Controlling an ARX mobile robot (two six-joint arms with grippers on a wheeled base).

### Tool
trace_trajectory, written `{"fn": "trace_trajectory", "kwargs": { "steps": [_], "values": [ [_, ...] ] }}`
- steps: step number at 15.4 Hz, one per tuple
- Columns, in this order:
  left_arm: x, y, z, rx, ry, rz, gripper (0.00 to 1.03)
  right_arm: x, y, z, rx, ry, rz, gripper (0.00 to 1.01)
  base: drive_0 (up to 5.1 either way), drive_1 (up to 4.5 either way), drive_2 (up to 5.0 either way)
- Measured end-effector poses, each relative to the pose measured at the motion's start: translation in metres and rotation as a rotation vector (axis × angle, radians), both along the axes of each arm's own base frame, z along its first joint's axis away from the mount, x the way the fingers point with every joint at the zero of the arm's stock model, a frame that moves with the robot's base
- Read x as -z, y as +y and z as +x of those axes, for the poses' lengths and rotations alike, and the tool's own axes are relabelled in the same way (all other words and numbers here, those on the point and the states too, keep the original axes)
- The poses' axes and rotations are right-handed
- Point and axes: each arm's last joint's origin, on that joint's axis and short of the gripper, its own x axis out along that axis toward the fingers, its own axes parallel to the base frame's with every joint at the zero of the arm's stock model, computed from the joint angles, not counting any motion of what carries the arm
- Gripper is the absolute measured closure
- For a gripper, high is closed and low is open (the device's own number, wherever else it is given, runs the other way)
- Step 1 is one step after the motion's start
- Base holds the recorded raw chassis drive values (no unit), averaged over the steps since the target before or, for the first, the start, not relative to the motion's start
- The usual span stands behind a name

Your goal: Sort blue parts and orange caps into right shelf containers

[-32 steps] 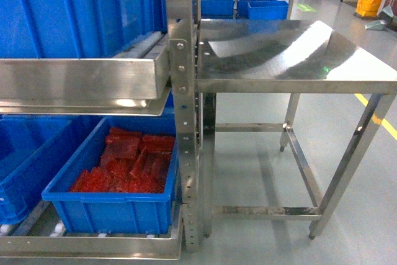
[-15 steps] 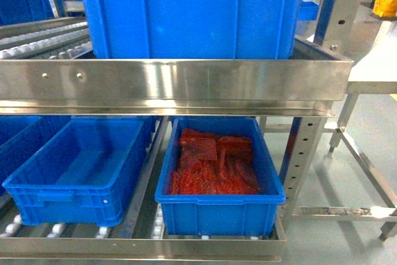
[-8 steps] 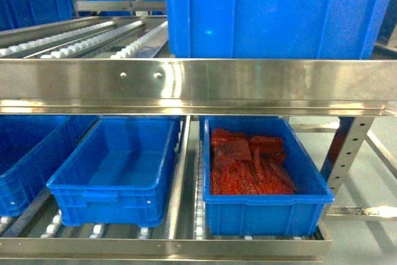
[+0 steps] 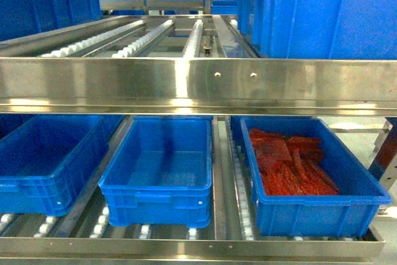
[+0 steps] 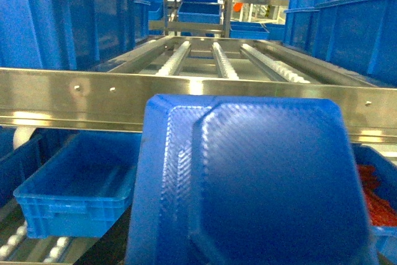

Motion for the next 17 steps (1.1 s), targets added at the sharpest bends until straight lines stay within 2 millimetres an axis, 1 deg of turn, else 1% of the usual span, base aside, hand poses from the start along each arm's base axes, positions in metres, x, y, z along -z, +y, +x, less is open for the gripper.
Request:
{"fn": "trace_trajectory", "kwargs": {
  "steps": [6, 17],
  "values": [
    [0.0001, 0.0, 0.0, -0.001, 0.002, 0.0, 0.6, 0.0001, 0.0, 0.0, 0.0, 0.002, 0.0, 0.58, -4.8, 2.47, 2.5],
    [-0.0001, 0.0, 0.0, 0.0, -0.001, 0.0, 0.6, 0.0001, 0.0, 0.0, 0.0, 0.002, 0.0, 0.58, -4.8, 1.65, 3.4]
  ]
}}
